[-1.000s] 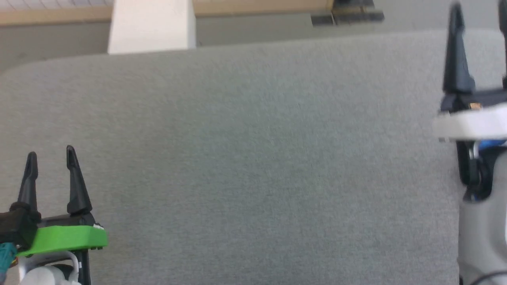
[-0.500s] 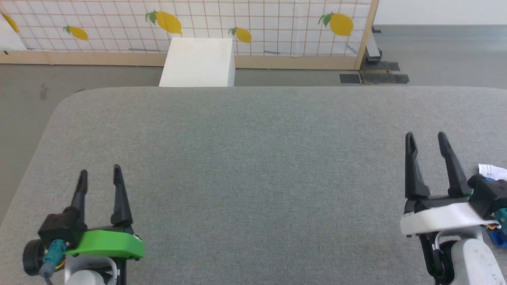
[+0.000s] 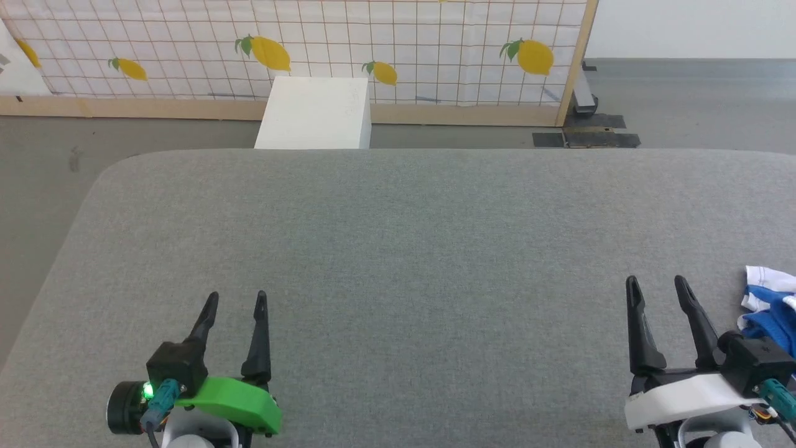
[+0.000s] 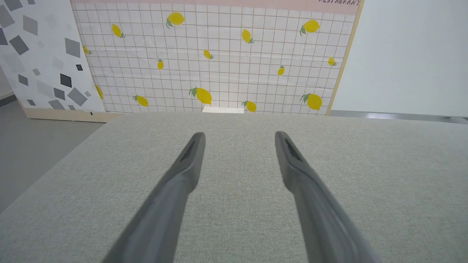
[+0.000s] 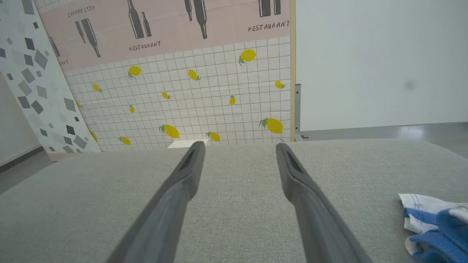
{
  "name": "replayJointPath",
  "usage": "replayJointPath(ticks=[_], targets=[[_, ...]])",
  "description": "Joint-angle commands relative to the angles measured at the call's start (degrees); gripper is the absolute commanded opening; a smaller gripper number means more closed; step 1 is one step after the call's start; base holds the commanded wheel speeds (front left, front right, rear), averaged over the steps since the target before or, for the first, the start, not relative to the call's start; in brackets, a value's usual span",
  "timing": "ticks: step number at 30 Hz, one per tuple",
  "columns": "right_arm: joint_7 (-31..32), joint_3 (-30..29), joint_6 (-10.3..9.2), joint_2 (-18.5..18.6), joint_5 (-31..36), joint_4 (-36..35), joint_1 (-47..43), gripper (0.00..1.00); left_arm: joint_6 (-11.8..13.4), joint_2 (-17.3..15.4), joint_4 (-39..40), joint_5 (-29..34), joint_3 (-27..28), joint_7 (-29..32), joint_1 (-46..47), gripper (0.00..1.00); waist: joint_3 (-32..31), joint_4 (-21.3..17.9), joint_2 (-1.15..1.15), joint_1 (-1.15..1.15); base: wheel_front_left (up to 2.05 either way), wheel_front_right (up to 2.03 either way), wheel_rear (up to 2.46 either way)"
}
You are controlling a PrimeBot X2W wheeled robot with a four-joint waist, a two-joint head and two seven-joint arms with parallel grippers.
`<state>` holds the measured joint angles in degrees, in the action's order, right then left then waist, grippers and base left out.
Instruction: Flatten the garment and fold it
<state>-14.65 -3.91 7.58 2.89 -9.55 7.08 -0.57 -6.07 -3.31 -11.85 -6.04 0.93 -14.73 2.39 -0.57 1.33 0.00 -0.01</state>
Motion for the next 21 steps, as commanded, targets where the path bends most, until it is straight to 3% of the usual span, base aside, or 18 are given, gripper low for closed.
replayJointPath(ticks=[1,16,17,21], targets=[[-0.34,0.13,-0.09,-0.01,0.28,0.09,-0.78,1.0,-0.41,0.29,-0.01,0.23,-0.19,-0.27,-0.15,1.0,-0.08,-0.2,0.0,0.01,0.0,0.0,0.0],[-0.34,0.81,-0.09,-0.02,-1.4,0.19,-1.5,1.0,-0.6,0.37,-0.8,-0.12,-0.39,-0.27,-0.27,1.0,0.28,-0.67,0.0,0.01,0.0,0.0,0.0],[0.02,0.63,0.01,-0.01,-1.09,0.1,-0.75,0.0,-0.44,0.1,-0.7,-0.02,-0.26,0.03,-0.03,0.0,0.28,-0.69,0.0,0.01,0.0,0.0,0.0],[0.01,0.52,0.01,0.0,-1.1,0.1,-0.74,0.0,-0.44,0.09,-0.68,-0.02,-0.21,0.04,-0.02,0.0,0.28,-0.69,0.0,0.01,0.0,0.0,0.0]])
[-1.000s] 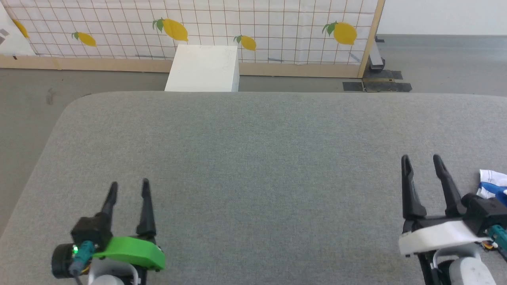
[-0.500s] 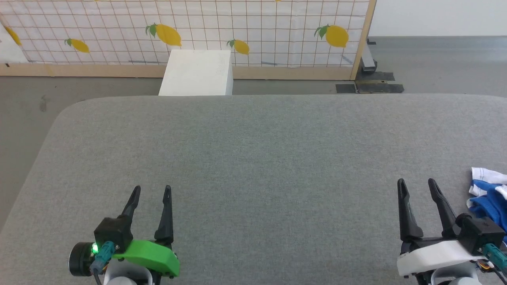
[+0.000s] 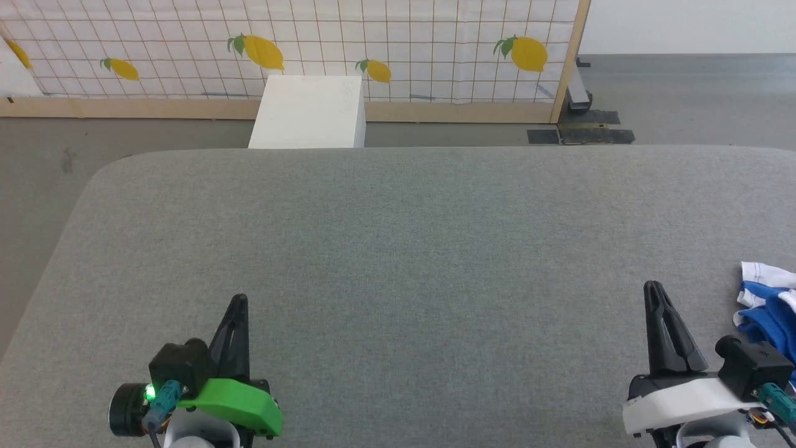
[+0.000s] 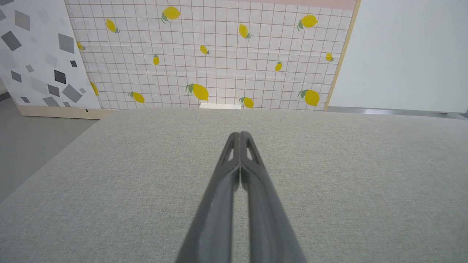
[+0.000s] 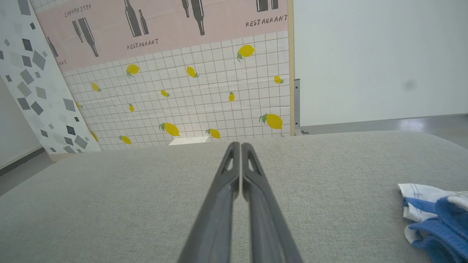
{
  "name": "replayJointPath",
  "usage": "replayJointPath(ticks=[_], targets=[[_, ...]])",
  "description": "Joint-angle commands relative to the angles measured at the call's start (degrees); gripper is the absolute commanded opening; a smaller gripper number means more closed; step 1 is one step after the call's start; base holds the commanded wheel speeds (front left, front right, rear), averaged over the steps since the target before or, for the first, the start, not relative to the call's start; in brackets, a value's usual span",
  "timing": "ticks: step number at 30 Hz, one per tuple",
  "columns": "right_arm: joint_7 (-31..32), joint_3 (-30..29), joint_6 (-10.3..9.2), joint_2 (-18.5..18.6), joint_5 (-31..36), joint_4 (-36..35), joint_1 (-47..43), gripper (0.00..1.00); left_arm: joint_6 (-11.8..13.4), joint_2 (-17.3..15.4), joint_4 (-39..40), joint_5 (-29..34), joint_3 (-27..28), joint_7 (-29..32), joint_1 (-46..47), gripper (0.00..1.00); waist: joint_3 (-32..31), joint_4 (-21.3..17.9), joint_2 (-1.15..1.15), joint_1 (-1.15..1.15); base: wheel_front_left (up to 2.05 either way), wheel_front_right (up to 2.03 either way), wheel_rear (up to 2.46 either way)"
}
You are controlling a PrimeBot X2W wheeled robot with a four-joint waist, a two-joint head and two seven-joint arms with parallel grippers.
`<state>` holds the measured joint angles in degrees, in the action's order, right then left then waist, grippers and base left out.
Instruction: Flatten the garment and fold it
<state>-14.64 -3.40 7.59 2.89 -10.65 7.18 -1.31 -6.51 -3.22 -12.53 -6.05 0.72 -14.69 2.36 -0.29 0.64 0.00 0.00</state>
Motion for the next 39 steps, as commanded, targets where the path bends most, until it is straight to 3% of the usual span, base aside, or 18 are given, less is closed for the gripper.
replayJointPath(ticks=[1,39], targets=[[0.06,0.01,0.0,0.0,0.05,-0.03,0.01,0.0,0.03,0.0,0.05,0.01,0.0,0.06,-0.01,0.0,0.0,0.0,0.0,0.0,0.0,0.0,0.0],[4.57,1.06,-0.03,-0.01,3.32,-2.24,0.41,0.0,2.03,0.11,3.91,1.88,-0.22,4.58,-0.74,0.0,0.09,-0.2,0.0,0.0,0.0,0.0,0.0]])
